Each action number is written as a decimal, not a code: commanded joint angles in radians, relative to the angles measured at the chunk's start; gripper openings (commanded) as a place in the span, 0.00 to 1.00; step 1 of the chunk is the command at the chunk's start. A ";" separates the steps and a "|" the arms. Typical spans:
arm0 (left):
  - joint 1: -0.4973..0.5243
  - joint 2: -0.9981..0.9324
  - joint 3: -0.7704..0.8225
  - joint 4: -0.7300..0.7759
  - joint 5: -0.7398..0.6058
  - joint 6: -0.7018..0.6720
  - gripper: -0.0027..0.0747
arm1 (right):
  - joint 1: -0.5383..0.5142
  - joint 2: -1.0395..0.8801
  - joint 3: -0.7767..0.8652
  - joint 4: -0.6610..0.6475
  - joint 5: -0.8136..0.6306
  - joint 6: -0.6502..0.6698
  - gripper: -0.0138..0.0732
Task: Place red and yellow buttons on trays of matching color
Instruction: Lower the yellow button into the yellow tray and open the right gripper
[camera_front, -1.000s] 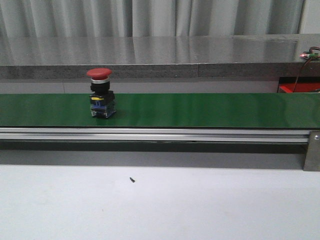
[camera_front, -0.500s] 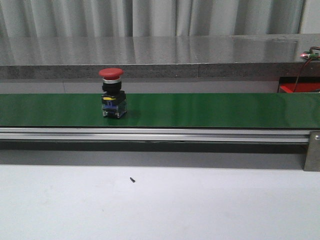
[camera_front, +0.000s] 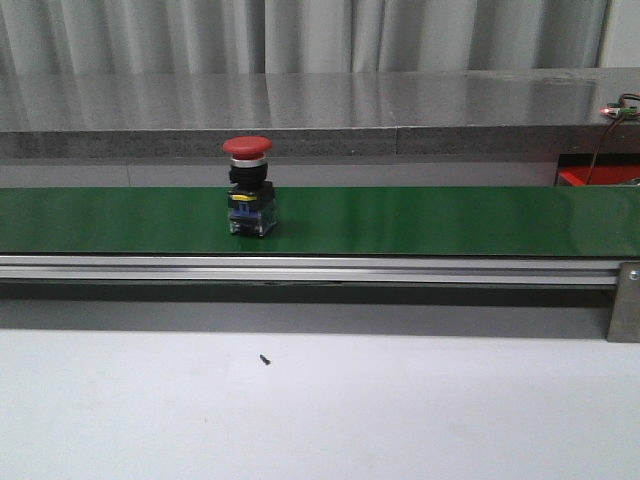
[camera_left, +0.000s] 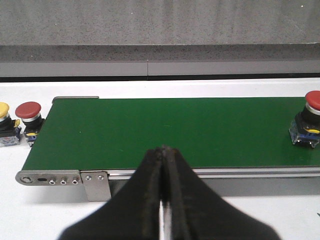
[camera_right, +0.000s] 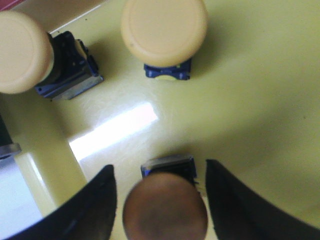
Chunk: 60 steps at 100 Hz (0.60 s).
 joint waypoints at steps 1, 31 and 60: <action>-0.008 0.003 -0.028 -0.021 -0.066 0.000 0.01 | -0.005 -0.025 -0.022 -0.006 -0.030 0.003 0.78; -0.008 0.003 -0.028 -0.021 -0.066 0.000 0.01 | -0.005 -0.169 -0.023 -0.005 -0.048 0.003 0.67; -0.008 0.003 -0.028 -0.021 -0.066 0.000 0.01 | 0.129 -0.282 -0.032 -0.006 -0.025 -0.009 0.67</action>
